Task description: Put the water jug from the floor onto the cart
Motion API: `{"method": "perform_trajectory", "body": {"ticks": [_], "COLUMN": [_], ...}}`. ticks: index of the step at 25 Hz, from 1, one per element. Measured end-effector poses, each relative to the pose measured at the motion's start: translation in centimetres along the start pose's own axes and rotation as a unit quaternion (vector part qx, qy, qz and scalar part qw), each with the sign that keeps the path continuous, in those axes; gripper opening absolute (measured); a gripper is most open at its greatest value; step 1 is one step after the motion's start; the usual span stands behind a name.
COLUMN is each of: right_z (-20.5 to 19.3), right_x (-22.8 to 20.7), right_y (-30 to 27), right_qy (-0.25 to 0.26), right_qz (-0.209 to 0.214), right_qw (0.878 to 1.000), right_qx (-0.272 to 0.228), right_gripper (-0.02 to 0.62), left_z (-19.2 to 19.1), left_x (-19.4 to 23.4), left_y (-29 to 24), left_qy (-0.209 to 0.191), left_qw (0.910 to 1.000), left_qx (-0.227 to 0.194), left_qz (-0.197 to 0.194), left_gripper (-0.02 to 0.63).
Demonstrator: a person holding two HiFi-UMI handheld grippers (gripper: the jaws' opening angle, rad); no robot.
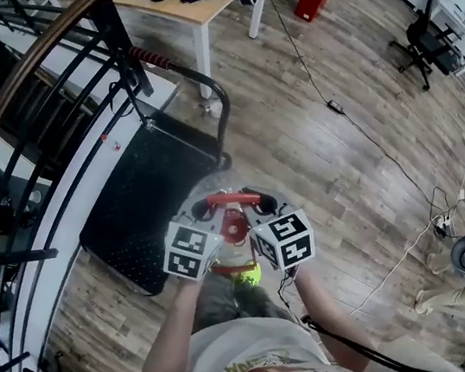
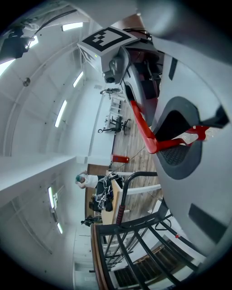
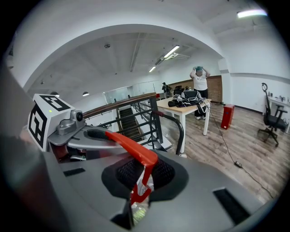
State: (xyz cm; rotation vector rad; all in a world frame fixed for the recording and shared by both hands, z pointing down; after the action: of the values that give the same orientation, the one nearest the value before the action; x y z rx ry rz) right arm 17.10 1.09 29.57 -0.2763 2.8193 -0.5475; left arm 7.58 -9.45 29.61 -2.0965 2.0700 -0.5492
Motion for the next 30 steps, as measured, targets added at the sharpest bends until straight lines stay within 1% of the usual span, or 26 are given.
{"method": "perform_trajectory", "body": {"ticks": [8, 14, 20, 24, 27, 30], "right_z": [1.5, 2.8, 3.3, 3.6, 4.1, 5.0], "right_x": [2.1, 3.9, 5.3, 6.3, 7.1, 7.3], "right_y": [-5.4, -8.9, -12.1, -14.5, -16.8, -19.2], "right_qy": [0.014, 0.028, 0.038, 0.048, 0.053, 0.057], "right_qz": [0.007, 0.026, 0.066, 0.103, 0.138, 0.176], "right_qw": [1.000, 0.999, 0.997, 0.993, 0.988, 0.981], "right_qx": [0.007, 0.010, 0.017, 0.025, 0.036, 0.049], "right_gripper": [0.041, 0.041, 0.041, 0.041, 0.041, 0.041], "left_z": [-0.3, -0.2, -0.8, -1.0, -1.2, -1.0], "left_x": [5.6, 9.0, 11.7, 13.6, 15.2, 16.7], "left_y": [1.1, 2.5, 3.9, 4.8, 5.7, 6.0], "left_qy": [0.009, 0.005, 0.015, 0.024, 0.034, 0.050], "left_qw": [0.9999, 0.9995, 0.9969, 0.9932, 0.9883, 0.9814], "left_qx": [-0.001, -0.002, -0.006, -0.008, -0.001, 0.006], "left_qz": [0.013, 0.033, 0.077, 0.114, 0.148, 0.185], "left_gripper": [0.009, 0.009, 0.009, 0.009, 0.009, 0.009]}}
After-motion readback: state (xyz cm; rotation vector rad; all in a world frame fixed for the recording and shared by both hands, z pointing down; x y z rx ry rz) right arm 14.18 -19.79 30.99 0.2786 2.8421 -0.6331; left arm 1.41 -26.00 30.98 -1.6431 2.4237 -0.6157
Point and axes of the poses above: the fingertips, and each gripper's own axes: y backward along the fingers, x to its left, z out of its top, the point moved 9 cm from there along y, backward along the fingers, and after that the axes turned 10 degrees about -x, right-handed, at the moved point
